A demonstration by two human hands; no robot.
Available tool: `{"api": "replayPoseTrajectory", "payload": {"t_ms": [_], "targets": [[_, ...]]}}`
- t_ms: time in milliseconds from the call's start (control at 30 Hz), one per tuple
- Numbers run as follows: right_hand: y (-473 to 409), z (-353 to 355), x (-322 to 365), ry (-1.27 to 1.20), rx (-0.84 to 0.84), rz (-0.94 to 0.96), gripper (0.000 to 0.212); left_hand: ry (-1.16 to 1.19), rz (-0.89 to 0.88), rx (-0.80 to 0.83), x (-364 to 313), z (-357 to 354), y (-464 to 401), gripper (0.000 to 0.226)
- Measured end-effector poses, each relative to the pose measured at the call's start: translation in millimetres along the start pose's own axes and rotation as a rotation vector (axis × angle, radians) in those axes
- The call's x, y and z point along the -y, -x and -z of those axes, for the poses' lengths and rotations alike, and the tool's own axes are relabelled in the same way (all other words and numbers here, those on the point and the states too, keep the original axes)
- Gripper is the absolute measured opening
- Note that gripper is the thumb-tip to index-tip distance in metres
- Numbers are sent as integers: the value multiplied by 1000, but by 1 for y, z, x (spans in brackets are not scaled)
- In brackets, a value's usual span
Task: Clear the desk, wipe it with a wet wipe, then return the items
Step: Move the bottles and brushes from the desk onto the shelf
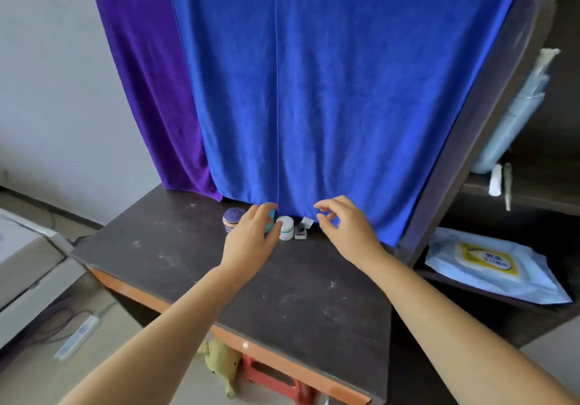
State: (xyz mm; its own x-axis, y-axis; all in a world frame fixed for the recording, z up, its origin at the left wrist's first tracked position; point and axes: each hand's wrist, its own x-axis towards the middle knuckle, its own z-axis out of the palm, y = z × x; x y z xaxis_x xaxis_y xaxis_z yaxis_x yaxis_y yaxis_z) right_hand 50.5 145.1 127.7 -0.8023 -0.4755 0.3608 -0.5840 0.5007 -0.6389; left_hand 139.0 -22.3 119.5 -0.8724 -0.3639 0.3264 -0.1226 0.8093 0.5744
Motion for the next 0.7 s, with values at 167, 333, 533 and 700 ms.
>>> {"api": "replayPoseTrajectory", "payload": {"t_ms": [167, 333, 533, 700], "targets": [[-4, -51, -23, 11, 27, -196, 18, -21, 56, 120, 62, -13, -9, 32], [-18, -88, -68, 28, 81, -381, 22, 89, 180, 285, 90, -69, -30, 35], [-54, -137, -117, 18, 192, -430, 35, 158, 314, 327, 108, -140, -65, 44], [-63, -163, -141, 62, 235, -396, 46, 208, 391, 240, 108, -177, -77, 62]]}}
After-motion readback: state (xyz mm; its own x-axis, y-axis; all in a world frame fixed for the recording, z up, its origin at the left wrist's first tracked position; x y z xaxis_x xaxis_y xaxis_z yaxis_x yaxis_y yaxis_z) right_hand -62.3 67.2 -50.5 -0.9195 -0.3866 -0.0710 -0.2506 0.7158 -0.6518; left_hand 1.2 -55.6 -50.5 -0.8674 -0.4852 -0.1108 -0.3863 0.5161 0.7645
